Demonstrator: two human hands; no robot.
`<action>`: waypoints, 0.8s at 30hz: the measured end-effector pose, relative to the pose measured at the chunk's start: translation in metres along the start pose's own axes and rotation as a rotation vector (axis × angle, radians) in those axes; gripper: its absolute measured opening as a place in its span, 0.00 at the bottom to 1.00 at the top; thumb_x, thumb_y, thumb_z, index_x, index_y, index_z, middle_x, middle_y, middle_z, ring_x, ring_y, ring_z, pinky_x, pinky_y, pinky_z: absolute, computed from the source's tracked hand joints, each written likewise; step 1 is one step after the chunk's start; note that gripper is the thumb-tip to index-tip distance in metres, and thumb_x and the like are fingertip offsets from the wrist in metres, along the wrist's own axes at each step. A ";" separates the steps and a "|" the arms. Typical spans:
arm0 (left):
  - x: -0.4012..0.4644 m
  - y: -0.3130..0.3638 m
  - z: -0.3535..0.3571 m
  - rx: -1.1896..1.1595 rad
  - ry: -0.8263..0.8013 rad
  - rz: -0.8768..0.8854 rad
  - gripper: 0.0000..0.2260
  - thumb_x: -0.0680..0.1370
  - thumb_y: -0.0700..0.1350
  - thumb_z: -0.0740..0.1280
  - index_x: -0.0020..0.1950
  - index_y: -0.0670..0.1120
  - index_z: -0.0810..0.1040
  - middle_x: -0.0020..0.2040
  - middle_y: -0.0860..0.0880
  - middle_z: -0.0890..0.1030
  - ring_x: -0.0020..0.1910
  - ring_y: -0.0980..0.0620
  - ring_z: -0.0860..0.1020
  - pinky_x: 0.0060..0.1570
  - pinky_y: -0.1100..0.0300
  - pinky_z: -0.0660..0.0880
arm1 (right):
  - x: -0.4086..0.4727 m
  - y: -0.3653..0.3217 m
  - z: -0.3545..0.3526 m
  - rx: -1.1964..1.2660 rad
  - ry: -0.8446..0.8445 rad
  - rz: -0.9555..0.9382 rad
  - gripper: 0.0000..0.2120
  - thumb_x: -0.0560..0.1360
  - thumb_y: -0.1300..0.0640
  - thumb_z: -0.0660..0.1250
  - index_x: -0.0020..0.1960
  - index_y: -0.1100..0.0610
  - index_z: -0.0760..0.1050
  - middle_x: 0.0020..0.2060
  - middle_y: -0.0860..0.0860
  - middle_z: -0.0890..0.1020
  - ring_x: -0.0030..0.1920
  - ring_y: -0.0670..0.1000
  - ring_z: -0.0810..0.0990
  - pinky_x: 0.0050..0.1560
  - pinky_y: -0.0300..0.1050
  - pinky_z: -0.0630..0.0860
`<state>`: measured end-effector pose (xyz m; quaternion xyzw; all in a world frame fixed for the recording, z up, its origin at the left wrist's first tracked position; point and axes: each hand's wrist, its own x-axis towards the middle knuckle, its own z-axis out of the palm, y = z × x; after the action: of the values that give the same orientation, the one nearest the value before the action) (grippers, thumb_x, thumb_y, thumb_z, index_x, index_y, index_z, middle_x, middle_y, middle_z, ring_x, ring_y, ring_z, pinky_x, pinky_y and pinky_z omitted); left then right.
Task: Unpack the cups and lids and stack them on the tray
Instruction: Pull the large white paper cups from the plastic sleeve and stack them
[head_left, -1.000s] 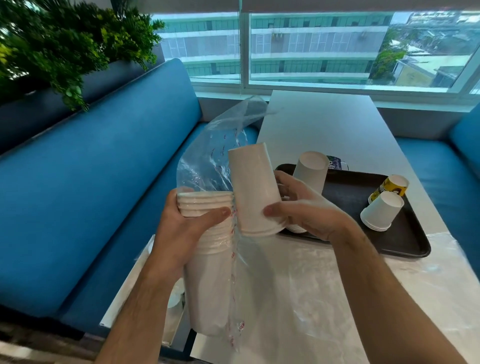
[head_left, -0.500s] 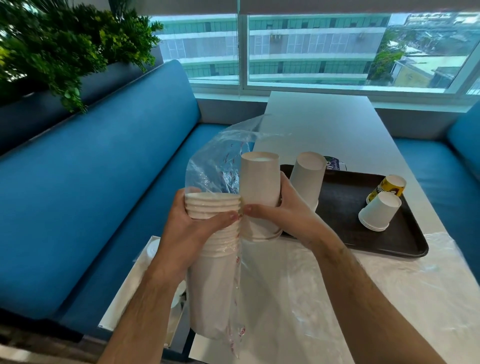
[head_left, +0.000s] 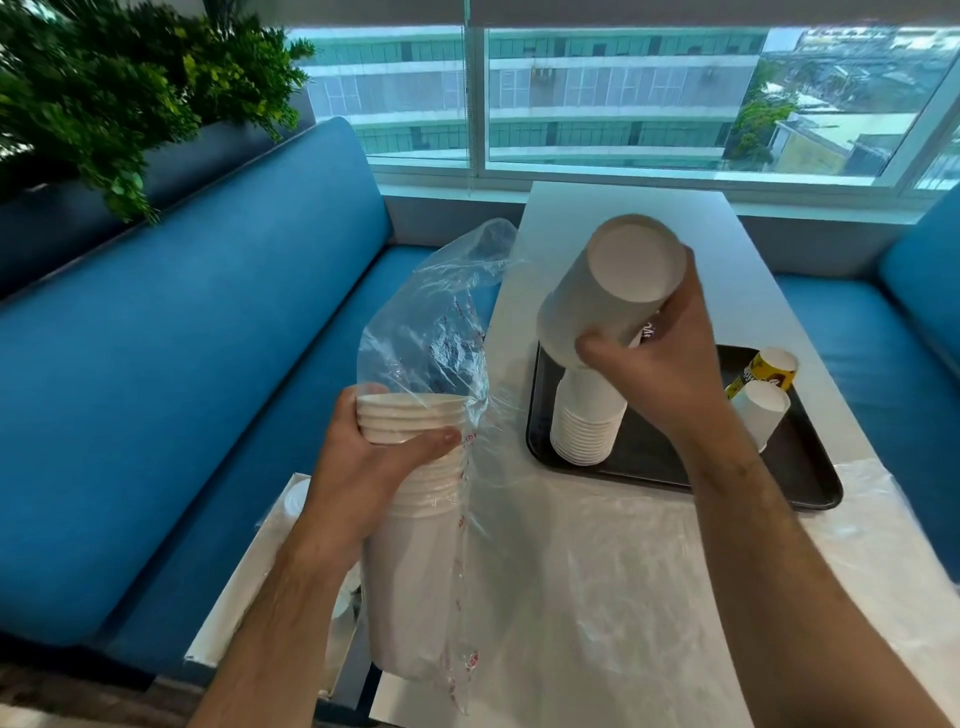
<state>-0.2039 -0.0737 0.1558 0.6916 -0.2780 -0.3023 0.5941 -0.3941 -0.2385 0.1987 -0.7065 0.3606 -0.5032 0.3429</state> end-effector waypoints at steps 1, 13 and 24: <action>0.000 0.000 0.000 -0.001 -0.003 0.001 0.34 0.56 0.50 0.83 0.60 0.53 0.75 0.53 0.52 0.84 0.50 0.52 0.83 0.54 0.52 0.80 | 0.004 0.001 -0.004 -0.017 0.013 -0.023 0.37 0.60 0.54 0.74 0.66 0.43 0.66 0.61 0.46 0.76 0.62 0.44 0.74 0.63 0.53 0.76; 0.001 -0.001 0.000 0.018 -0.012 0.003 0.36 0.56 0.51 0.84 0.60 0.54 0.75 0.53 0.53 0.84 0.51 0.53 0.83 0.58 0.49 0.80 | 0.029 0.034 -0.004 0.033 -0.035 0.202 0.38 0.59 0.61 0.72 0.68 0.49 0.66 0.57 0.44 0.75 0.59 0.51 0.73 0.54 0.45 0.74; 0.003 0.001 0.002 0.015 -0.015 0.014 0.37 0.55 0.51 0.85 0.61 0.54 0.75 0.54 0.53 0.84 0.52 0.54 0.83 0.56 0.52 0.80 | 0.031 0.080 0.014 0.065 -0.124 0.469 0.37 0.60 0.67 0.70 0.66 0.47 0.71 0.52 0.45 0.78 0.59 0.54 0.74 0.55 0.52 0.75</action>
<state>-0.2033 -0.0770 0.1564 0.6918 -0.2895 -0.3015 0.5888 -0.3868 -0.3041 0.1415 -0.6217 0.4766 -0.3770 0.4942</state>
